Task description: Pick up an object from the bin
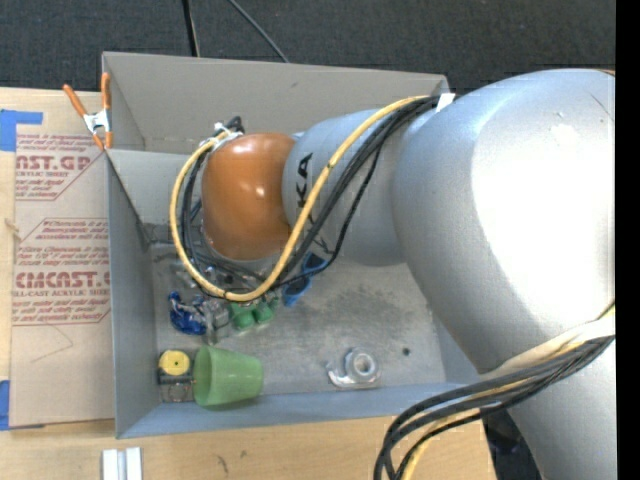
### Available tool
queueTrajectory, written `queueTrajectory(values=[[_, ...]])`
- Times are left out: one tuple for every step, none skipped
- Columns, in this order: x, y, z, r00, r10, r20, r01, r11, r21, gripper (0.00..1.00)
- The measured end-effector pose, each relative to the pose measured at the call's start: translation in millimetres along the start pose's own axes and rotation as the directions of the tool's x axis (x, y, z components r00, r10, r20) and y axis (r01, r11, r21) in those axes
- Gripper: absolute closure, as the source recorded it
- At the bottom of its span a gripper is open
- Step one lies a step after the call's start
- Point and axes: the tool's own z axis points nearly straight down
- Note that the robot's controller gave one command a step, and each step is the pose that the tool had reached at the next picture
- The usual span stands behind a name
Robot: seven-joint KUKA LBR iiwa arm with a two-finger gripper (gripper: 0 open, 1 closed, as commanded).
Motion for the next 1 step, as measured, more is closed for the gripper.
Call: queueTrajectory(values=[[9.6,-46.1,-154.0,0.852,-0.523,-0.015,0.523,0.852,-0.007,1.00]])
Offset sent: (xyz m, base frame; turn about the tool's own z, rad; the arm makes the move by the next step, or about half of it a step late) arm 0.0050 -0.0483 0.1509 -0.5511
